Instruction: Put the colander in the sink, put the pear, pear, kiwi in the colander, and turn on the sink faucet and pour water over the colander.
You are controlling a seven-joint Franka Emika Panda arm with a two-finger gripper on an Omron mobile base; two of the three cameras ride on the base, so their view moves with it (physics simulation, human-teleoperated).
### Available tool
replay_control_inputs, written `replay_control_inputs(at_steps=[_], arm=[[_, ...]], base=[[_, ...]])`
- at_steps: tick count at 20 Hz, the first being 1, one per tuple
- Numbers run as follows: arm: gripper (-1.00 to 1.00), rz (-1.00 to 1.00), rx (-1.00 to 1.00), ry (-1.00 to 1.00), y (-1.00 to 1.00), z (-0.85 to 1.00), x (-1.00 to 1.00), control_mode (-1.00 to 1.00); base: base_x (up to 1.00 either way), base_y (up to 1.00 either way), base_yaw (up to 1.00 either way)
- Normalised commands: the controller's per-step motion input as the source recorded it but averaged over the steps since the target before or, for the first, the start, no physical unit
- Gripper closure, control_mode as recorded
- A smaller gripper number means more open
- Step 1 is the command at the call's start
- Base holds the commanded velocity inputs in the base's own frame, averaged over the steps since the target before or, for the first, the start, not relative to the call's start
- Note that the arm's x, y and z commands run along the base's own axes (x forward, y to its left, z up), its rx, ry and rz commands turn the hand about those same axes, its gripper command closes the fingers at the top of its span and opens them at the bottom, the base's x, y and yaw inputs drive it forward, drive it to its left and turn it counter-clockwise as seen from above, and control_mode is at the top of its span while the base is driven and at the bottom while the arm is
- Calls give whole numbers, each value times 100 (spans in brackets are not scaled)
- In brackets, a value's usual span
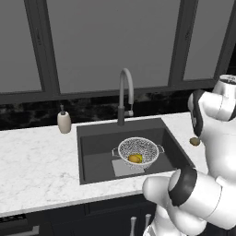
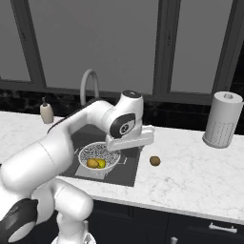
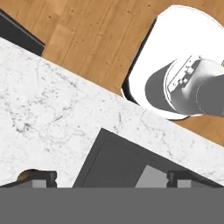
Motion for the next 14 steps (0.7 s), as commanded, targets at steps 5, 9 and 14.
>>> replay_control_inputs(at_steps=[5,9,14], arm=[[-100,-1,7,20,-40,-20,40,-100],[-100,0,7,13,-43,-18,48,-100],[-100,-1,2,4,-12,-26,41,-100]], base=[[0,0,0],[0,0,0],[0,0,0]])
